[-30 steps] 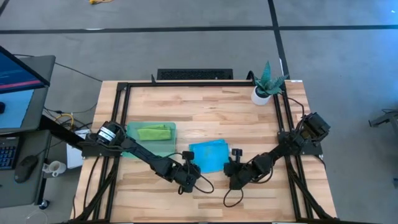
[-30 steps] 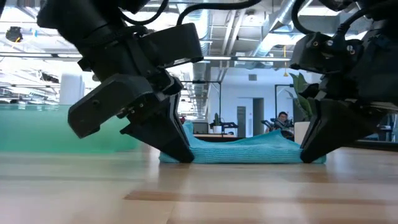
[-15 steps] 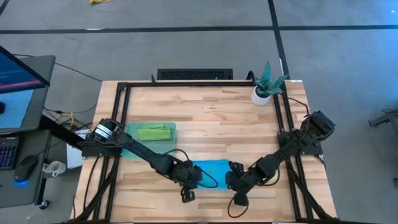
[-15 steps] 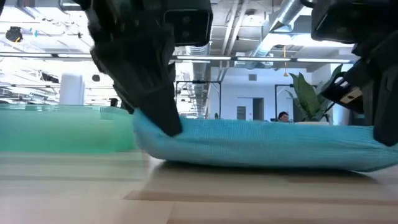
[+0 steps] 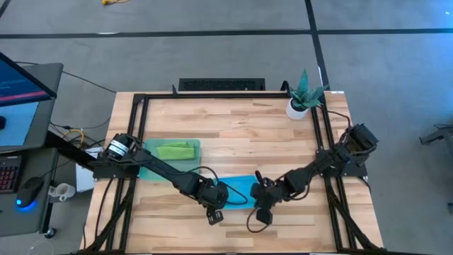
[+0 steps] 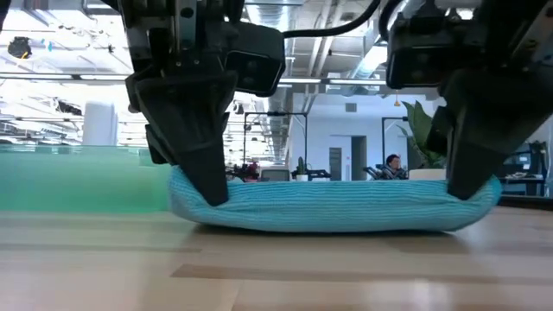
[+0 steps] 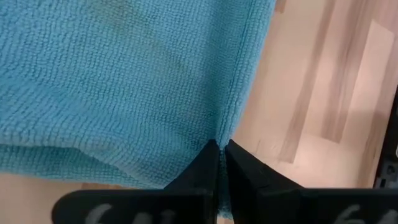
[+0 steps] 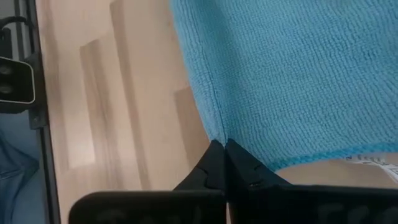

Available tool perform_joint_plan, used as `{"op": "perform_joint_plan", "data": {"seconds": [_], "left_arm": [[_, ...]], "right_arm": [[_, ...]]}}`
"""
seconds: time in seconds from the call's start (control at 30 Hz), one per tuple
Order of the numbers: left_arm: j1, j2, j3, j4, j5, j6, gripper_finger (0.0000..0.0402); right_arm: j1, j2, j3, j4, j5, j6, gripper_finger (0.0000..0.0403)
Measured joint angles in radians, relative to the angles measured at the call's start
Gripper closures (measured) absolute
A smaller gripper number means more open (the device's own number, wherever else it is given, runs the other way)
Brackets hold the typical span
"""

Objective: Roll microfiber towels into tight, uniform cylinder then place into a basket
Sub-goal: Roll the blue towel

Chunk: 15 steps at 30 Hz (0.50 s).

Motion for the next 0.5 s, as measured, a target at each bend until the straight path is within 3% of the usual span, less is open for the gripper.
{"op": "perform_joint_plan", "data": {"seconds": [0.27, 0.5], "left_arm": [[0.0, 0.0, -0.001, -0.011, 0.003, 0.018, 0.0395], [-0.001, 0.0, -0.002, -0.015, 0.003, 0.023, 0.0395]], "right_arm": [[-0.062, 0.0, 0.0, -0.003, -0.018, -0.041, 0.0389], [-0.159, 0.0, -0.001, -0.003, -0.122, -0.042, 0.0393]]}}
